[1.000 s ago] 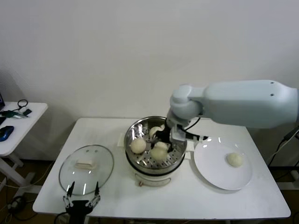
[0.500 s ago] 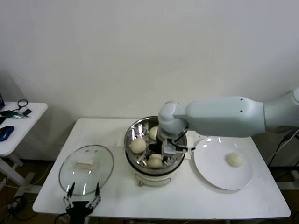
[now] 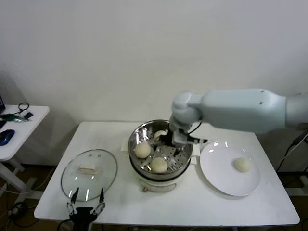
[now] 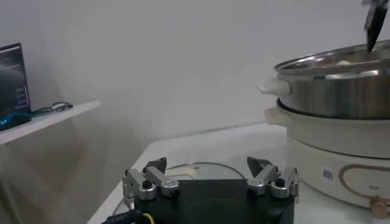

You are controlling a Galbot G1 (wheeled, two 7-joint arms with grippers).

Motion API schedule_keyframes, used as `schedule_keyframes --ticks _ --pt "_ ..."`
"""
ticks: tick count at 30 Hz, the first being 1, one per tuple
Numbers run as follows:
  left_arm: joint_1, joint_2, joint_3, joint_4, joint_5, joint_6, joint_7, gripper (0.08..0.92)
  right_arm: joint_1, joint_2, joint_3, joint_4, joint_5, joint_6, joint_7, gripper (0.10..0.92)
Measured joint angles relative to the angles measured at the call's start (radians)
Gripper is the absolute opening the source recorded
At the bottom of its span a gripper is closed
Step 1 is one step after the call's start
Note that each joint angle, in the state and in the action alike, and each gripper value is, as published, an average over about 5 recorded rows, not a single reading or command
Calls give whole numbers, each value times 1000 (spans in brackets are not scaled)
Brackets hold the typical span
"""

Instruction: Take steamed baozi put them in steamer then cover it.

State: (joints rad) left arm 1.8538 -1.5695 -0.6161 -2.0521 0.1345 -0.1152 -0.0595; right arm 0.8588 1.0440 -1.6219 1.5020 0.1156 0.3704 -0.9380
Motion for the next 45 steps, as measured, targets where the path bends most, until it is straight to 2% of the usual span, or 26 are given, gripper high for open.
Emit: schedule_keyframes --ticks 5,9,21,31,45 --pt "-6 4 0 5 -1 0 0 823 92 -95 -76 -82 146 -79 -67 823" --pt "-9 6 3 10 -2 2 2 823 111 -195 -121 -133 207 -166 -96 823" --pt "-17 1 1 23 -3 7 6 823 -137 -424 -7 -261 150 -342 -113 823" --pt "-12 -10 1 29 1 6 5 823 -425 -454 219 -397 50 -386 -105 823" --pt "-3 -11 4 36 11 3 2 823 -664 -404 431 -530 -8 -407 -82 823"
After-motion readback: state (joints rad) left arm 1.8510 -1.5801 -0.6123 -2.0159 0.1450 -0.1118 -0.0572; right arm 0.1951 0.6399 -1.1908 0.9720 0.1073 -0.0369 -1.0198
